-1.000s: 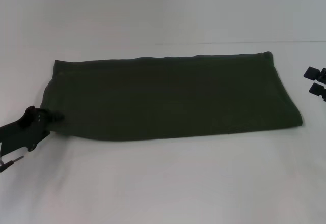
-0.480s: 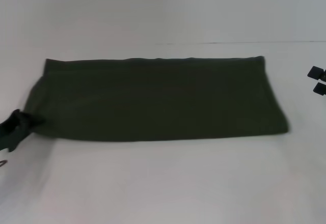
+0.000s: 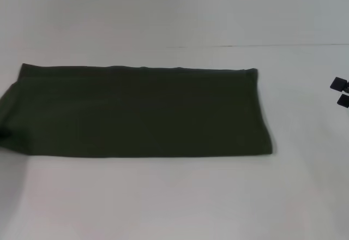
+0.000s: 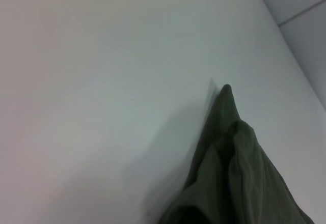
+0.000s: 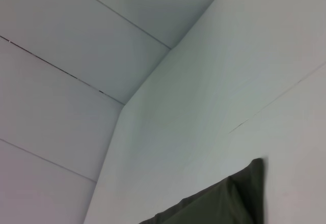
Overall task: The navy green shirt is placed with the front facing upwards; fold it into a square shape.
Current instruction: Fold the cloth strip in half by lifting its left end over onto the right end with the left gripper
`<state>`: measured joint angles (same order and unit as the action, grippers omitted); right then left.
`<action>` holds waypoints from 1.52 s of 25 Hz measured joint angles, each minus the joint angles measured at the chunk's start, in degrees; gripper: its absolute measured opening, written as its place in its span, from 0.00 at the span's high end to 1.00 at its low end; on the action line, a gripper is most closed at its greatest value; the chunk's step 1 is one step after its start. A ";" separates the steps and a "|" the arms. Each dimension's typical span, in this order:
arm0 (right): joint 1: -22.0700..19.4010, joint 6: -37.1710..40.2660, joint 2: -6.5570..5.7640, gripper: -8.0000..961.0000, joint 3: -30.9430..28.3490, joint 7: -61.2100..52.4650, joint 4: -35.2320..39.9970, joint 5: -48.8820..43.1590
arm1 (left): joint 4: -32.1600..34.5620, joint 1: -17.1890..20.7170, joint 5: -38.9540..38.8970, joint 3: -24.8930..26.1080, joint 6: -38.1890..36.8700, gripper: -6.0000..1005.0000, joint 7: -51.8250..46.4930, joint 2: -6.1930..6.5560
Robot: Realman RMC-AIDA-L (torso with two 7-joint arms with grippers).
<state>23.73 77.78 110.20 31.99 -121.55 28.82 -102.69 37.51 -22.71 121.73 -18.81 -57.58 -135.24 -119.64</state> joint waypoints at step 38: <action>-0.56 0.14 0.99 0.16 0.53 0.44 -0.01 -0.14 | 7.97 -16.52 -7.75 -16.64 -20.70 0.97 -0.90 -4.46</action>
<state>23.17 77.92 111.19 32.52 -121.11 28.82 -102.83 45.47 -39.23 113.98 -35.44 -78.28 -136.14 -124.10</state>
